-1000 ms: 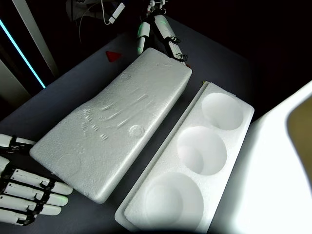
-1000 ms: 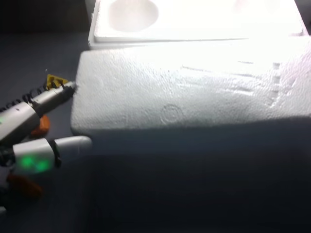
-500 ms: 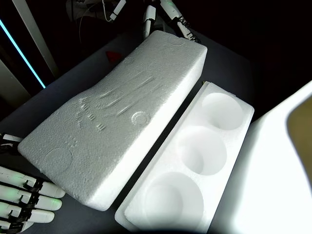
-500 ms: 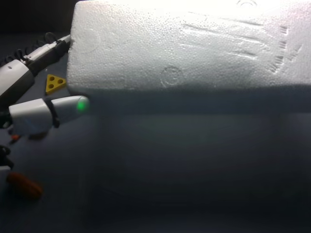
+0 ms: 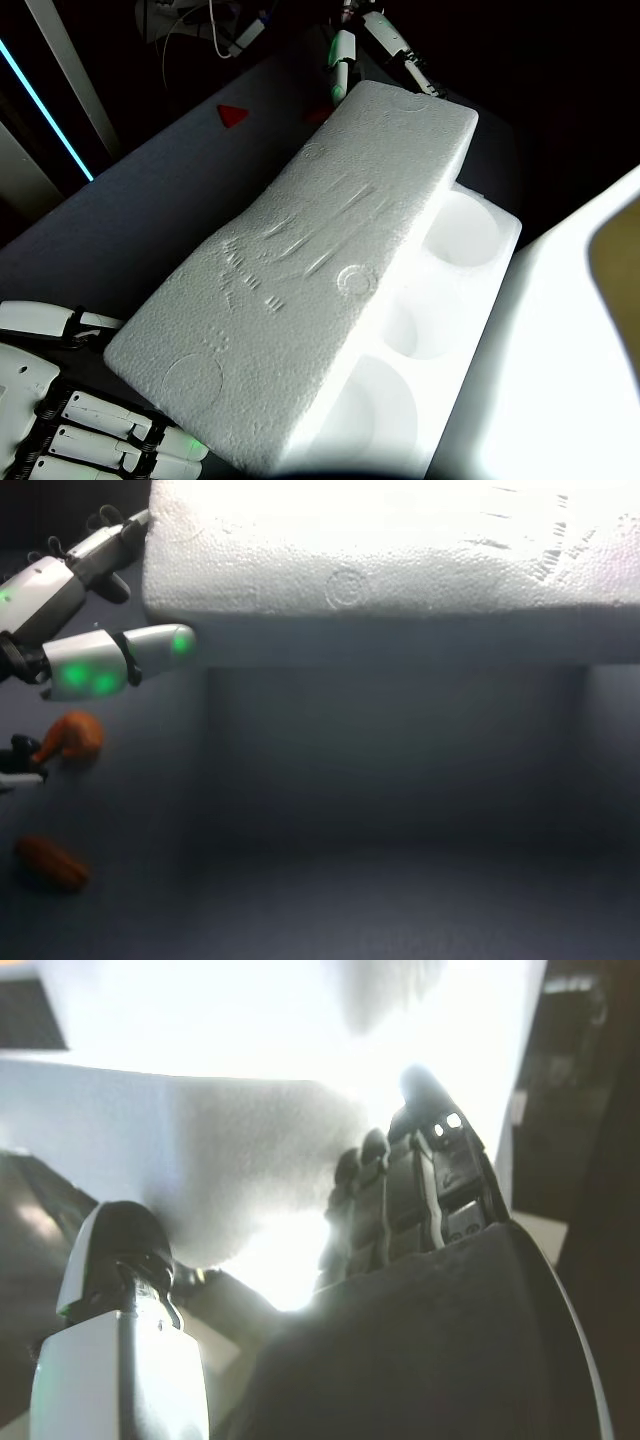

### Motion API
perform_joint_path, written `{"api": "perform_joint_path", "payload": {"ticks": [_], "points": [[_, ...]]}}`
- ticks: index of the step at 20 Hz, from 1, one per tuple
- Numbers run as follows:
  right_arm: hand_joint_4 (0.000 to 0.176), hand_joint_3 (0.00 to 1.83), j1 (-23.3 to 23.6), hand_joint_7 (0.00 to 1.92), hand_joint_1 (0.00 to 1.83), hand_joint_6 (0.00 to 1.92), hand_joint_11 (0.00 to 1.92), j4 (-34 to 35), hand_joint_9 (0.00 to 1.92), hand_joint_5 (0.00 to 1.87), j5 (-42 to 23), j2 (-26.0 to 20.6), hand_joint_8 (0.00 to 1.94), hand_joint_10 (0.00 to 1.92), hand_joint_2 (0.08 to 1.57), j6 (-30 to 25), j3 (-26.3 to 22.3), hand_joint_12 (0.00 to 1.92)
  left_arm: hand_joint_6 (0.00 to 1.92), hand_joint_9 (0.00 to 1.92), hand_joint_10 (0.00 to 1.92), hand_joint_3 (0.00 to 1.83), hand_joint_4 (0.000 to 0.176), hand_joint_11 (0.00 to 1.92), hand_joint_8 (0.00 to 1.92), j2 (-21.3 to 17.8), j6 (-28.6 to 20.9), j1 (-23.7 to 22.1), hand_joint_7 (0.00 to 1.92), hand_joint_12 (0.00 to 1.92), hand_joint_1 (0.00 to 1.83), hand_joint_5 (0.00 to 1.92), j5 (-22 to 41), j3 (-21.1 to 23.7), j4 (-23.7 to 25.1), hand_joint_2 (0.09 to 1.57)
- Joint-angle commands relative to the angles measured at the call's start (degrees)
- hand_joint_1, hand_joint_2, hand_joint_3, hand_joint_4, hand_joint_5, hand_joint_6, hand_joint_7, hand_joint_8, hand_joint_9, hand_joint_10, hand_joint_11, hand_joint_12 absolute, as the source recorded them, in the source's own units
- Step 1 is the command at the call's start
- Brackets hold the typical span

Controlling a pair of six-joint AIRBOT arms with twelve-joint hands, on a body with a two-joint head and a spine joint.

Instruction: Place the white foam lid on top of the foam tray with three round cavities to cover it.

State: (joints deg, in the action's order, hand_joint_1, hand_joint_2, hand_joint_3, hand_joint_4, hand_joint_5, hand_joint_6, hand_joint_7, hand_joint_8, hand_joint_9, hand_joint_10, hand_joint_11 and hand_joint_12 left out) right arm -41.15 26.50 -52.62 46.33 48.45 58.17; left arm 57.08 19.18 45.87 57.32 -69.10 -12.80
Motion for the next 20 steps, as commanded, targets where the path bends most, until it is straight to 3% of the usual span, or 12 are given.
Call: {"api": "perform_joint_path", "payload": {"ticks": [1, 5, 6, 8, 9, 11, 12, 14, 16, 17, 18, 20], "points": [[0.0, 0.0, 1.6, 0.01, 0.49, 0.0, 0.0, -4.99, 0.0, 0.01, -5.84, 0.11, 0.0, 0.15, 1.18, 0.03, 0.37, 1.28, 0.0, 0.09, 0.0, 0.01, 0.0, 0.0, 0.0, 0.88, -0.63, -1.65, 0.05, 1.25, 0.48, 0.18, 5.72, -0.59, 3.42, 1.11], [0.0, 0.0, 6.07, 0.02, 0.54, 0.0, 0.0, -5.08, 0.01, 0.01, -0.88, 2.06, 0.01, 0.15, 1.2, 0.81, 3.92, 1.28, 0.0, 0.05, 0.0, 0.01, 0.0, 0.0, 0.0, 3.3, -1.21, -5.33, 0.01, 1.25, 0.5, 0.17, 1.57, -4.98, 3.48, 1.12], [0.0, 0.0, 7.94, 0.0, 0.57, 0.0, 0.0, -5.14, 0.0, 0.0, 1.24, 2.82, 0.0, 0.11, 1.21, 1.49, 5.03, 1.14, 0.0, 0.04, 0.0, 0.01, 0.0, 0.0, 0.0, 3.99, -1.46, -6.34, 0.01, 1.17, 0.52, 0.16, 0.14, -6.21, 3.48, 1.13], [0.0, 0.0, 8.58, 0.0, 0.57, 0.0, 0.0, -5.14, 0.0, 0.0, 2.09, 3.13, 0.0, 0.0, 1.2, 1.79, 5.47, 0.6, 0.01, 0.02, 0.01, 0.0, 0.0, 0.0, 0.0, 4.33, -1.62, -6.67, 0.0, 1.02, 0.56, 0.17, -0.43, -6.78, 3.48, 1.14], [0.0, 0.0, 9.85, 0.0, 0.54, 0.0, 0.0, -5.39, 0.0, 0.0, 3.67, 3.83, 0.0, 0.0, 1.2, 2.13, 6.45, 0.5, 0.01, 0.06, 0.02, 0.0, 0.0, 0.0, 0.0, 5.08, -1.97, -7.42, 0.03, 1.13, 0.58, 0.2, -1.17, -7.96, 3.48, 1.13], [0.0, 0.0, 12.8, 0.0, 0.5, 0.0, 0.0, -5.5, 0.0, 0.0, 6.63, 5.15, 0.0, 0.0, 1.22, 3.26, 8.23, 0.49, 0.01, 0.1, 0.05, 0.0, 0.0, 0.0, 0.01, 6.38, -2.19, -9.33, 0.1, 1.41, 0.62, 0.23, -3.54, -10.15, 3.92, 1.11], [0.0, 0.0, 13.7, 0.0, 0.51, 0.0, 0.0, -5.5, 0.0, 0.0, 7.64, 5.74, 0.0, 0.0, 1.22, 3.61, 9.0, 0.36, 0.01, 0.13, 0.07, 0.0, 0.0, 0.0, 0.01, 6.83, -2.41, -10.25, 0.14, 1.49, 0.62, 0.23, -4.75, -11.11, 4.45, 1.09], [0.0, 0.0, 15.31, 0.0, 0.54, 0.0, 0.0, -5.5, 0.0, 0.0, 9.72, 6.75, 0.0, 0.0, 1.24, 3.85, 10.63, 0.07, 0.0, 0.12, 0.07, 0.0, 0.003, 0.0, 0.0, 8.09, -2.67, -12.25, 0.15, 1.31, 0.61, 0.23, -7.86, -13.34, 5.49, 1.09], [0.0, 0.0, 15.95, 0.0, 0.55, 0.0, 0.0, -5.46, 0.0, 0.0, 10.88, 7.25, 0.0, 0.0, 1.24, 3.85, 11.63, 0.0, 0.0, 0.12, 0.07, 0.0, 0.0, 0.0, 0.0, 9.48, -3.41, -14.44, 0.15, 1.2, 0.6, 0.2, -10.56, -15.55, 7.15, 1.09], [0.0, 0.0, 16.13, 0.0, 0.53, 0.0, 0.0, -5.13, 0.0, 0.0, 11.59, 7.42, 0.0, 0.0, 1.24, 3.86, 12.13, 0.0, 0.0, 0.13, 0.07, 0.0, 0.009, 0.0, 0.0, 10.01, -3.8, -15.35, 0.15, 1.2, 0.57, 0.2, -11.86, -16.32, 8.18, 1.08], [0.0, 0.0, 16.16, 0.0, 0.51, 0.0, 0.0, -4.79, 0.0, 0.0, 12.01, 7.5, 0.0, 0.0, 1.23, 3.87, 12.5, 0.0, 0.01, 0.16, 0.07, 0.0, 0.0, 0.0, 0.01, 10.43, -3.83, -15.87, 0.18, 1.23, 0.58, 0.22, -12.81, -16.84, 8.55, 1.08], [0.0, 0.0, 16.21, 0.0, 0.53, 0.0, 0.0, -4.03, 0.0, 0.0, 12.81, 7.83, 0.0, 0.0, 1.24, 3.87, 13.33, 0.0, 0.0, 0.23, 0.1, 0.0, 0.0, 0.0, 0.02, 11.02, -4.08, -16.24, 0.24, 1.35, 0.53, 0.22, -14.01, -17.77, 8.6, 1.09]]}}
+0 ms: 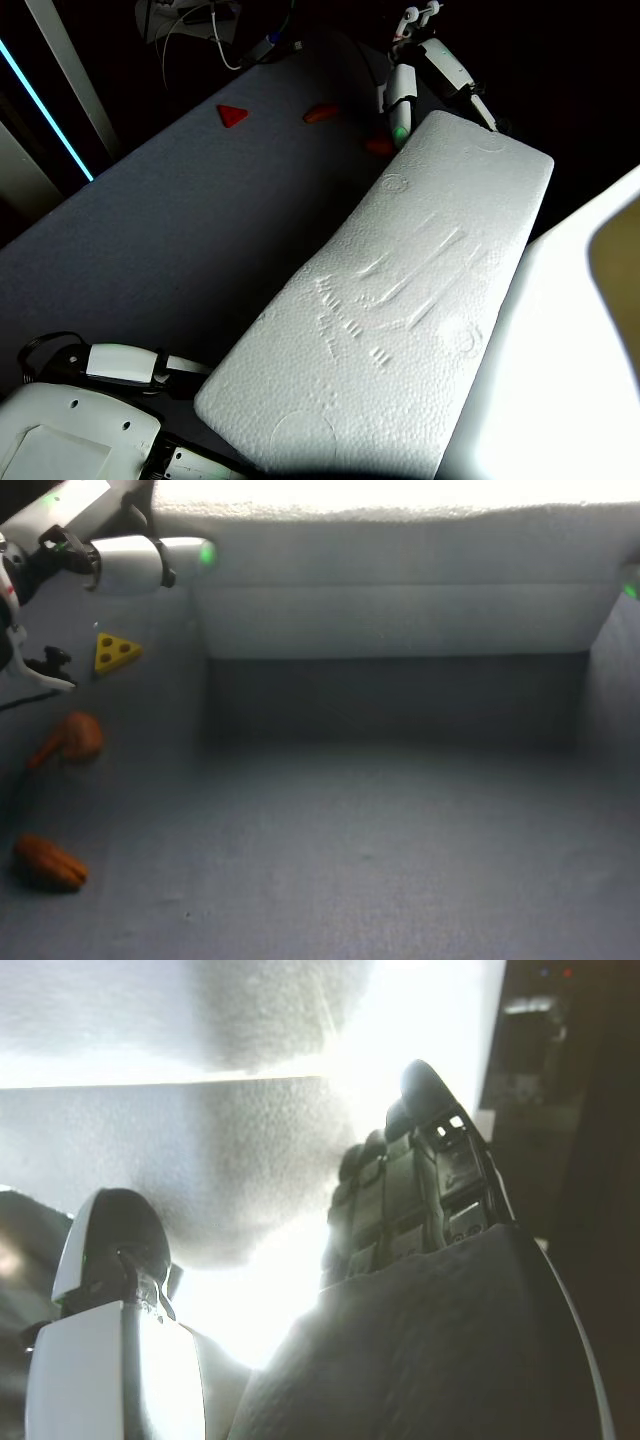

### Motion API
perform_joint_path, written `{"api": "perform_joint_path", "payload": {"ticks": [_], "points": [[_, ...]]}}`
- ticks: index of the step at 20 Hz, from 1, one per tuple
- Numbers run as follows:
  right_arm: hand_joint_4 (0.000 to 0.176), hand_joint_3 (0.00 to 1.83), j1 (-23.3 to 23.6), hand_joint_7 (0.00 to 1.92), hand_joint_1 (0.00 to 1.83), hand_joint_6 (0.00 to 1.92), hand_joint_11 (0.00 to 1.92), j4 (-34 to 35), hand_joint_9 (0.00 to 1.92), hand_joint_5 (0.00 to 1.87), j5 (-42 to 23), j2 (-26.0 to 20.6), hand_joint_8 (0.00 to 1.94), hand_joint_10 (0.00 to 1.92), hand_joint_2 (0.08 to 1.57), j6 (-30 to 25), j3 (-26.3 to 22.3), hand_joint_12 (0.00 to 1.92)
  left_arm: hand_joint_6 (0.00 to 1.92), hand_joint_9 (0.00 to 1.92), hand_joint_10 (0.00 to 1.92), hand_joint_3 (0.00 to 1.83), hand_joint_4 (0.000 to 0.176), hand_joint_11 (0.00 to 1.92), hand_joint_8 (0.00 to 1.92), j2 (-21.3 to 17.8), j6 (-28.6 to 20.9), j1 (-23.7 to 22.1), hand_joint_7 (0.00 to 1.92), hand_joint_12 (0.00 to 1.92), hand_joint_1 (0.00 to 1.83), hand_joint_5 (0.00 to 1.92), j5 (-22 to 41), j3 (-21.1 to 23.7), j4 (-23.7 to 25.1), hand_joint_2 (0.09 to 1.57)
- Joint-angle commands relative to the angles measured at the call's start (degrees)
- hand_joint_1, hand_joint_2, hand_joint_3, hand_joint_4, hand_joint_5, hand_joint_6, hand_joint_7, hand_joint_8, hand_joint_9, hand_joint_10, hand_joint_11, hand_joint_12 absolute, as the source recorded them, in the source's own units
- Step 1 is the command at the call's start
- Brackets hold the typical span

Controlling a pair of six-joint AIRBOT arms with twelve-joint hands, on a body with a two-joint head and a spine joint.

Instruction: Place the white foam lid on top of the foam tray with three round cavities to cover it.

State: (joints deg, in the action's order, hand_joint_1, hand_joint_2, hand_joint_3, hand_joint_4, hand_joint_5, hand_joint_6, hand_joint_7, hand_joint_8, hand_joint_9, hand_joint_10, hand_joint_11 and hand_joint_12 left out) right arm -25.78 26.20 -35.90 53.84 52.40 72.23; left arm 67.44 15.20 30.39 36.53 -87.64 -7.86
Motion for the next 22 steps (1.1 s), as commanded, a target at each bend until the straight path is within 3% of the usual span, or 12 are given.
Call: {"api": "perform_joint_path", "payload": {"ticks": [1, 4, 5, 7, 8, 13, 16, 17, 19, 20, 21, 22], "points": [[0.0, 0.0, 0.85, 0.0, 0.53, 0.0, 0.0, -3.33, 0.0, 0.0, -3.59, 0.47, 0.0, 0.0, 1.24, -0.09, -0.27, 0.0, 0.0, 0.22, 0.08, 0.0, 0.0, 0.0, 0.0, 1.06, -0.23, -1.05, 0.22, 1.33, 0.51, 0.21, 6.08, 0.13, 3.73, 1.08], [0.0, 0.0, 0.98, 0.0, 0.52, 0.0, 0.0, -2.57, 0.0, 0.0, -2.74, 0.68, 0.0, 0.0, 1.24, -0.09, 0.63, 0.0, 0.0, 0.17, 0.04, 0.0, 0.001, 0.0, 0.0, 1.82, -0.26, -2.21, 0.16, 1.22, 0.5, 0.18, 4.52, -0.85, 4.49, 1.07], [0.0, 0.0, 1.21, 0.0, 0.52, 0.0, 0.0, -2.26, 0.0, 0.0, -2.22, 0.83, 0.0, 0.0, 1.24, 0.22, 0.96, 0.0, 0.0, 0.16, 0.03, 0.0, 0.015, 0.0, 0.0, 2.02, -0.26, -2.36, 0.15, 1.13, 0.47, 0.18, 4.22, -1.12, 4.54, 1.07], [0.0, 0.0, 2.24, 0.0, 0.49, 0.0, 0.0, -1.54, 0.0, 0.0, -0.76, 1.31, 0.0, 0.0, 1.23, 2.37, 1.45, 0.0, 0.0, 0.12, 0.01, 0.0, 0.023, 0.0, 0.0, 2.28, -0.26, -2.55, 0.1, 1.03, 0.45, 0.14, 3.64, -1.74, 4.49, 1.05], [0.0, 0.0, 2.9, 0.0, 0.5, 0.0, 0.0, -0.87, 0.0, 0.0, 0.26, 1.57, 0.0, 0.0, 1.23, 4.13, 1.7, 0.0, 0.01, 0.14, 0.01, 0.0, 0.027, 0.0, 0.0, 2.4, -0.26, -2.66, 0.1, 1.17, 0.44, 0.12, 3.17, -2.08, 4.42, 1.04], [0.0, 0.0, 4.3, 0.0, 0.49, 0.0, 0.0, -0.62, 0.0, 0.0, 2.87, 2.71, 0.0, 0.0, 1.22, 4.81, 3.54, 0.0, 0.0, 0.14, 0.0, 0.0, 0.038, 0.0, 0.0, 2.89, 0.18, -2.67, 0.08, 1.29, 0.4, 0.03, 1.79, -3.05, 3.66, 1.02], [0.0, 0.0, 4.3, 0.0, 0.48, 0.0, 0.0, -0.41, 0.0, 0.0, 3.02, 2.64, 0.0, 0.0, 1.21, 4.95, 3.23, 0.0, 0.0, 0.06, 0.01, 0.0, 0.036, 0.0, 0.0, 2.72, 0.17, -1.79, 0.04, 1.05, 0.43, 0.02, 2.28, -2.81, 3.04, 1.03], [0.0, 0.0, 4.3, 0.0, 0.48, 0.0, 0.0, -0.4, 0.0, 0.0, 3.01, 2.49, 0.0, 0.0, 1.2, 4.95, 3.03, 0.0, 0.0, 0.06, 0.01, 0.0, 0.042, 0.0, 0.01, 2.51, 0.18, -1.5, 0.02, 1.11, 0.44, 0.01, 2.47, -2.57, 3.0, 1.03], [0.0, 0.0, 4.3, 0.0, 0.47, 0.0, 0.0, -0.41, 0.0, 0.0, 2.75, 2.46, 0.0, 0.0, 1.2, 5.02, 2.17, 0.0, 0.0, 0.03, 0.02, 0.0, 0.046, 0.0, 0.0, 1.88, 0.37, -0.69, 0.02, 0.91, 0.42, 0.0, 3.29, -1.96, 2.24, 1.01], [0.0, 0.0, 4.3, 0.0, 0.48, 0.0, 0.0, -0.41, 0.0, 0.0, 2.54, 2.2, 0.0, 0.0, 1.2, 5.42, 1.54, 0.0, 0.0, 0.01, 0.01, 0.0, 0.037, 0.0, 0.0, 1.57, 0.38, -0.39, 0.01, 0.86, 0.47, 0.0, 3.83, -1.63, 1.88, 1.02], [0.0, 0.0, 4.3, 0.0, 0.49, 0.0, 0.0, -0.41, 0.0, 0.0, 2.47, 1.85, 0.0, 0.0, 1.2, 6.18, 0.84, 0.0, 0.0, 0.0, 0.0, 0.0, 0.046, 0.0, 0.0, 1.18, 0.69, -0.09, 0.0, 0.73, 0.47, 0.0, 4.16, -1.21, 1.63, 1.02], [0.0, 0.0, 4.3, 0.0, 0.5, 0.0, 0.0, -0.41, 0.0, 0.0, 2.3, 1.41, 0.0, 0.0, 1.2, 7.0, 0.25, 0.0, 0.0, 0.02, 0.01, 0.0, 0.037, 0.0, 0.0, 0.86, 0.99, 0.26, 0.0, 0.8, 0.48, 0.0, 4.51, -0.88, 1.35, 1.03]]}}
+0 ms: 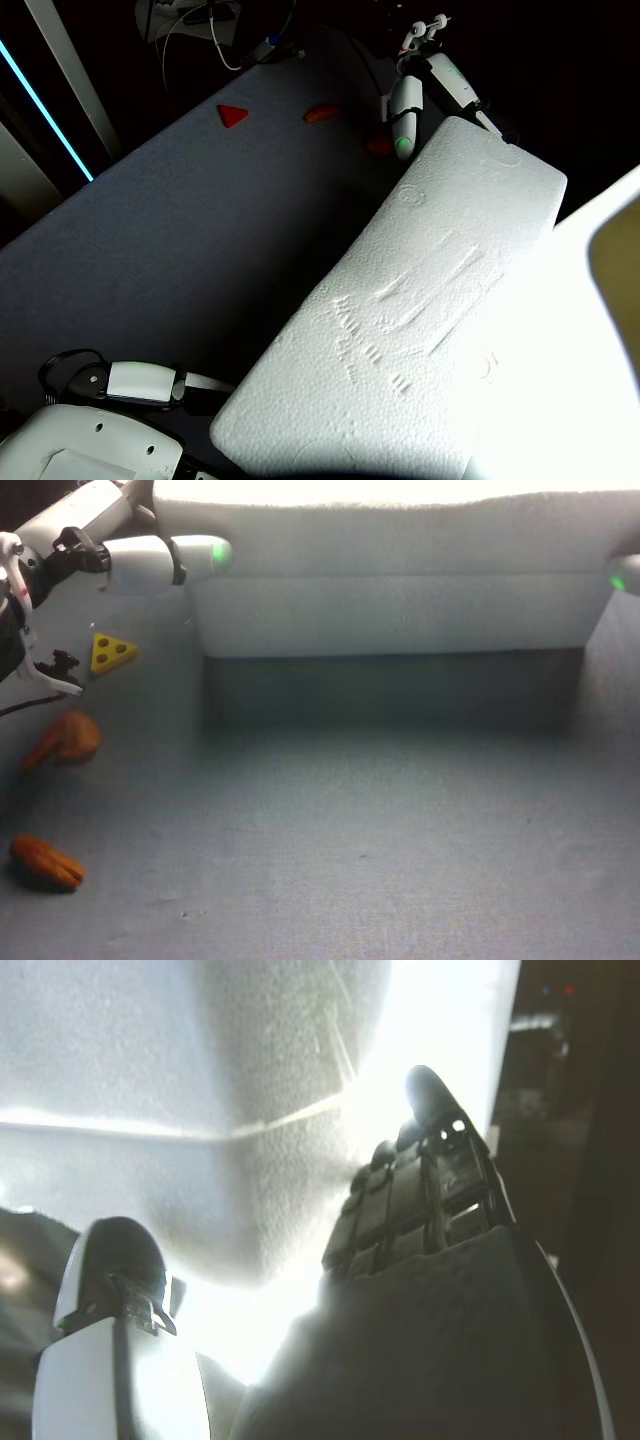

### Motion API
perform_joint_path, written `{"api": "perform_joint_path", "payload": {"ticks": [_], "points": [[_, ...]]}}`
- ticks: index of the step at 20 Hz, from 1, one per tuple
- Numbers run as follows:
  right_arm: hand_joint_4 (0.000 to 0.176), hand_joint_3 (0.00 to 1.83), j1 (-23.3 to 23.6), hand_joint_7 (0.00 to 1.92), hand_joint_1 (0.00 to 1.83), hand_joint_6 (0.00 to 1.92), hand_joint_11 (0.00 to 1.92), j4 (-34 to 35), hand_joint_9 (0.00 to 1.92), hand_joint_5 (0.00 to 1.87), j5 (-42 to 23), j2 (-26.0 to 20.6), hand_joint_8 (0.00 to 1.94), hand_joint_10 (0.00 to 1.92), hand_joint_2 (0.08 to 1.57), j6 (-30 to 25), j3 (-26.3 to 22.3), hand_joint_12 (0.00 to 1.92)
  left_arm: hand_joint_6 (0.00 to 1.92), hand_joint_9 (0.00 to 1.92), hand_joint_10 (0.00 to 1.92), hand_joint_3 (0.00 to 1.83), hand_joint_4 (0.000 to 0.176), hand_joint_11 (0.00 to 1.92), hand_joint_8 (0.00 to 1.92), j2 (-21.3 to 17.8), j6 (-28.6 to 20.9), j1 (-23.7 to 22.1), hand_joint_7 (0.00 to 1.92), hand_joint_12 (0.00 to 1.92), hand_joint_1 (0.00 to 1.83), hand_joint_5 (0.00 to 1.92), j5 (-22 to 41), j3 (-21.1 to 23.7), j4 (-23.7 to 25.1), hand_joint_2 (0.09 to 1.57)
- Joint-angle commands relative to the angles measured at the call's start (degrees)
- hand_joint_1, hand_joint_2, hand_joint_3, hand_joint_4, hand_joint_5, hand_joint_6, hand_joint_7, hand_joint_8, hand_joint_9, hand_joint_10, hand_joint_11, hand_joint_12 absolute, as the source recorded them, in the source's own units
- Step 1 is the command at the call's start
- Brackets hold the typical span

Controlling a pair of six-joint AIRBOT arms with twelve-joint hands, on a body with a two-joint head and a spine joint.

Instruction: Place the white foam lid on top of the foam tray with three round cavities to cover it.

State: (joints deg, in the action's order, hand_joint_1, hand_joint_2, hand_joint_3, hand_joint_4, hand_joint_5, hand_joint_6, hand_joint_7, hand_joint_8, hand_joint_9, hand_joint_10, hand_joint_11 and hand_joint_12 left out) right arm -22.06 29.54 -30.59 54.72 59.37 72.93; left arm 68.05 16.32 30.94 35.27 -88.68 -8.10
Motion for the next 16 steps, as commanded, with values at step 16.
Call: {"api": "perform_joint_path", "payload": {"ticks": [16], "points": [[0.0, 0.0, 0.57, 0.0, 0.43, 0.0, 0.0, -1.9, 0.0, 0.0, -4.4, -1.82, 0.0, 0.0, 1.19, 2.89, -1.87, 0.03, 0.0, 0.0, 0.0, 0.0, 0.005, 0.0, 0.0, -2.25, 4.3, 1.86, 0.0, 0.88, 0.44, 0.0, 9.76, 1.84, -5.5, 1.04]]}}
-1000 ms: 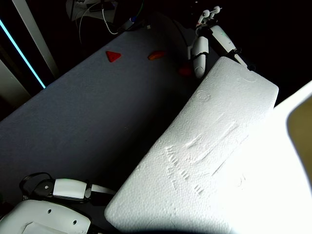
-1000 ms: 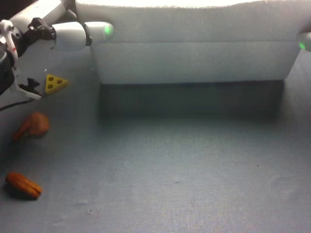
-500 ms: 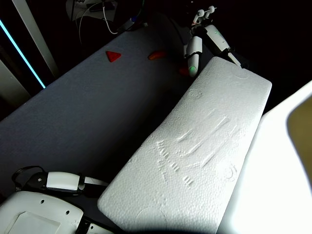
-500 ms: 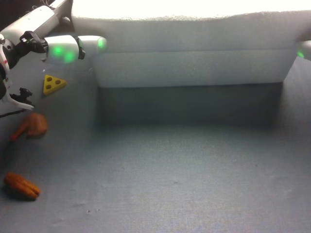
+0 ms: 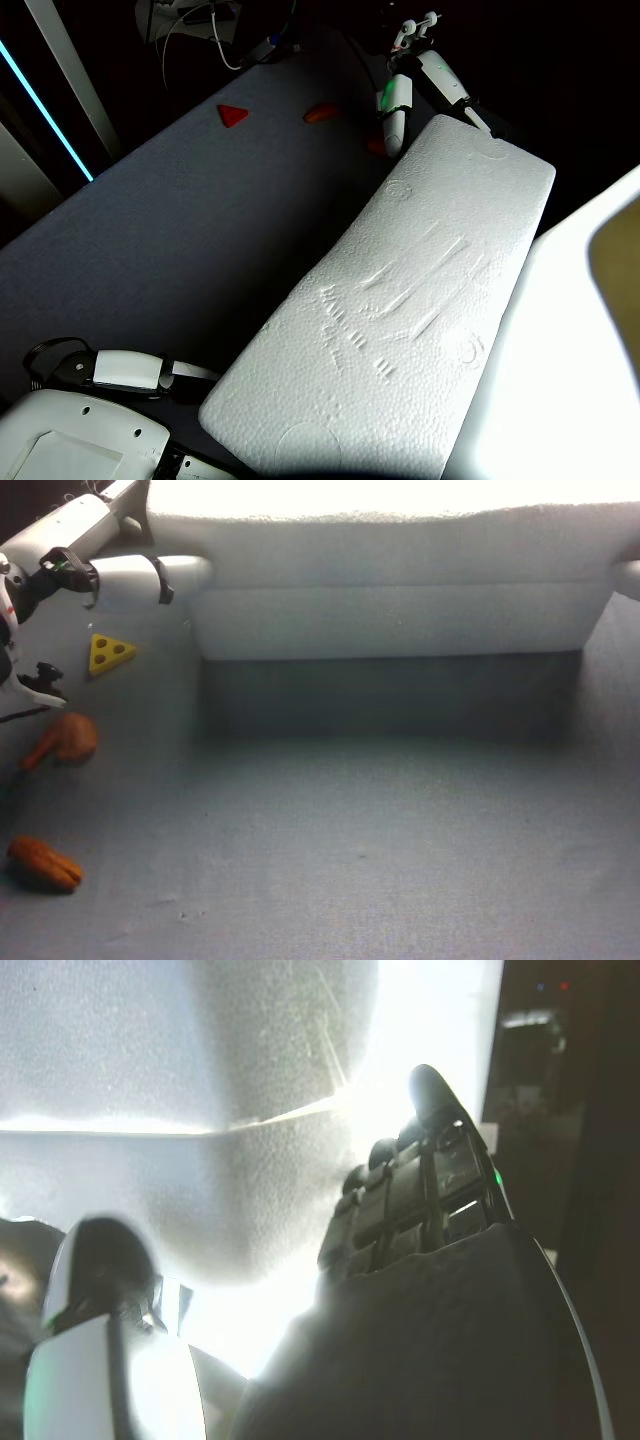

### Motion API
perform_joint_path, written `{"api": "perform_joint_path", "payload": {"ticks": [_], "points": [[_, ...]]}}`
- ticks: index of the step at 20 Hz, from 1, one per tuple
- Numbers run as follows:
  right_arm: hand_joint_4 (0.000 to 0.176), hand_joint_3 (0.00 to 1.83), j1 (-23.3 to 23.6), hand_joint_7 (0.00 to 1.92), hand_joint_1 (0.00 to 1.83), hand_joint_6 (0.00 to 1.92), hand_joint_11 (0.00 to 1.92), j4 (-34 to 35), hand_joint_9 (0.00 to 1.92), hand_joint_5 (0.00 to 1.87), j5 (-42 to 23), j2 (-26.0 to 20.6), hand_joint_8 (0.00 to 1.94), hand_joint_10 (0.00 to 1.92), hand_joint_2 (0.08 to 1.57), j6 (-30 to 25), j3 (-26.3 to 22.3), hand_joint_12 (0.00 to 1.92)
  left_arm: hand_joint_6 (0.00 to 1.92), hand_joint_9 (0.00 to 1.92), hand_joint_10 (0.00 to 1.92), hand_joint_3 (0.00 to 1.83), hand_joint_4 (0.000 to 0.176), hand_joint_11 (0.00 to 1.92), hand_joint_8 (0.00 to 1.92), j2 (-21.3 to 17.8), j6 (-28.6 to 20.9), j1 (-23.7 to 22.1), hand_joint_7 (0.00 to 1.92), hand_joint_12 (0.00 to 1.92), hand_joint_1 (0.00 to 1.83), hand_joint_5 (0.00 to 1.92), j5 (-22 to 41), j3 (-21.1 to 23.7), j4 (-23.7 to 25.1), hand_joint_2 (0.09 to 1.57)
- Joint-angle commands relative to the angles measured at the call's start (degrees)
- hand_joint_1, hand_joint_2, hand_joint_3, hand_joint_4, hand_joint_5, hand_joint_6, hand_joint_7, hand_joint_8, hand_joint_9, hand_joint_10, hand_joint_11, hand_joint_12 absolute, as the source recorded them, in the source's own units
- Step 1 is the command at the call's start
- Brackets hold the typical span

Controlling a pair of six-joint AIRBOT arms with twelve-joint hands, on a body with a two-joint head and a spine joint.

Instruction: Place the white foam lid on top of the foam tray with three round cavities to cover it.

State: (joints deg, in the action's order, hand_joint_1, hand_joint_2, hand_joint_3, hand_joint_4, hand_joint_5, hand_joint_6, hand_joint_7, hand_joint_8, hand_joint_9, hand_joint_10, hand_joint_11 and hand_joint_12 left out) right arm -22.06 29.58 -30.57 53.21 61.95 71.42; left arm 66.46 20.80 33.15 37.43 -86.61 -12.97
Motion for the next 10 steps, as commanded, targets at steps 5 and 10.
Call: {"api": "perform_joint_path", "payload": {"ticks": [5, 10], "points": [[0.0, 0.01, 0.57, 0.0, 0.4, 0.0, 0.0, -0.08, 0.0, 0.0, -4.66, -1.19, 0.0, 0.0, 1.21, 3.62, -1.2, 0.0, 0.0, 0.0, 0.0, 0.0, 0.052, 0.0, 0.0, -1.3, 1.19, -0.16, 0.0, 0.99, 0.42, 0.0, 7.67, 0.05, -1.89, 0.94], [0.0, 0.0, 0.58, 0.0, 0.45, 0.0, 0.0, 1.4, 0.0, 0.0, -4.66, -2.05, 0.0, 0.0, 1.22, 5.8, -1.7, 0.59, 0.0, 0.0, 0.0, 0.0, 0.038, 0.0, 0.0, -2.04, 2.44, 0.69, 0.0, 0.92, 0.47, 0.0, 7.8, 0.2, -3.64, 0.95]]}}
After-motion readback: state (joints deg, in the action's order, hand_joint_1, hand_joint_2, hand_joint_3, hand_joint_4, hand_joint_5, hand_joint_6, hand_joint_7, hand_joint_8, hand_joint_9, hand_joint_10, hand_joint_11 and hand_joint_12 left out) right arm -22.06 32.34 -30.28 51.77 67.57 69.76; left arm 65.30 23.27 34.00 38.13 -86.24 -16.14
